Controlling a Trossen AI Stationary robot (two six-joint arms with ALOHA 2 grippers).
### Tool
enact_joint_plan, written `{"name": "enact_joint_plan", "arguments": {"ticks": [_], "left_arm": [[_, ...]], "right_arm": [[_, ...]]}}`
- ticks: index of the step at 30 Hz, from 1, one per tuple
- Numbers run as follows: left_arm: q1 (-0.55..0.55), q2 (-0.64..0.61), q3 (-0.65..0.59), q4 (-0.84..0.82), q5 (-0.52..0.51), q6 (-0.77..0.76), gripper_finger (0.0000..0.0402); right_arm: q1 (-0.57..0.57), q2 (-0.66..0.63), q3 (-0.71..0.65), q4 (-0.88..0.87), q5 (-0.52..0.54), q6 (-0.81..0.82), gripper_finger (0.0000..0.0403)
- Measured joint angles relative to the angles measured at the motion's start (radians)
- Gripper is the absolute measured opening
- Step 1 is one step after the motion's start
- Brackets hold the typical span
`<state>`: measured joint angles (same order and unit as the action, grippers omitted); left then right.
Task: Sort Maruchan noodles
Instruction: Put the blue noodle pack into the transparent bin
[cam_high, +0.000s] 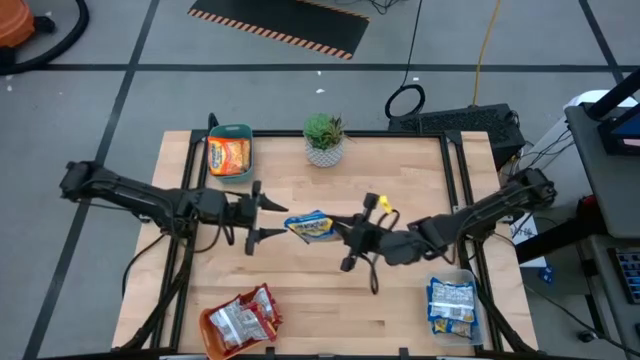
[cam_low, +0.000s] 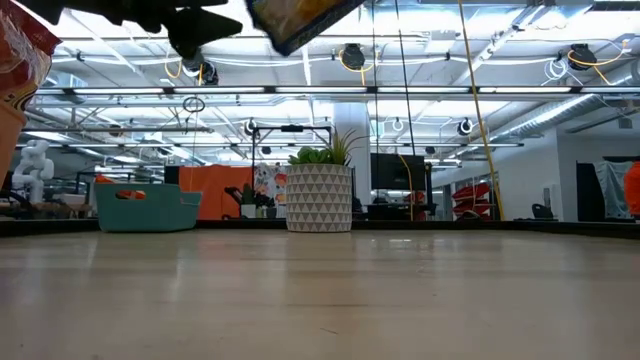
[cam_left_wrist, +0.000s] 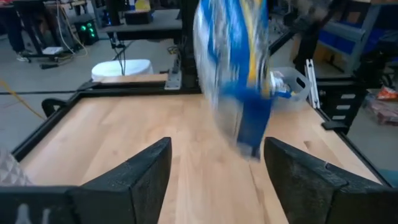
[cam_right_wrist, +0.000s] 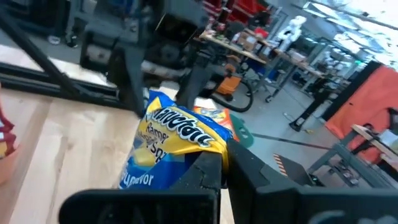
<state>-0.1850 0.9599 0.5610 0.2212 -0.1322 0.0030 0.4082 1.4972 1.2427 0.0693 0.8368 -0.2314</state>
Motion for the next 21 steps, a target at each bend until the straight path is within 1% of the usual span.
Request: {"name": "enact_joint_plan", "arguments": {"ticks": [5, 8, 11, 15, 17, 21], "left_arm": [[-0.007, 0.08, 0.0, 0.086, 0.0, -0.024, 0.0305], [-0.018, 0.138, 0.0, 0.185, 0.01, -0.042, 0.0339], [-0.043, 0.201, 0.0, 0.305, 0.053, -0.033, 0.0368], [-0.074, 0.264, 0.0, 0.392, 0.08, 0.013, 0.0387], [-0.078, 0.28, 0.0, 0.422, 0.071, 0.022, 0.0389], [-0.062, 0.285, 0.0, 0.488, -0.041, -0.027, 0.039]], "right_arm": [[0.064, -0.015, 0.0, 0.002, 0.078, -0.02, 0.0], [0.075, -0.016, 0.0, 0.024, 0.082, -0.04, 0.0], [0.078, -0.016, 0.0, 0.027, 0.084, -0.042, 0.0], [0.078, -0.016, 0.0, 0.025, 0.111, -0.052, 0.0], [0.078, -0.016, 0.0, 0.025, 0.13, -0.057, 0.0], [0.078, -0.016, 0.0, 0.032, 0.131, -0.057, 0.0]]}}
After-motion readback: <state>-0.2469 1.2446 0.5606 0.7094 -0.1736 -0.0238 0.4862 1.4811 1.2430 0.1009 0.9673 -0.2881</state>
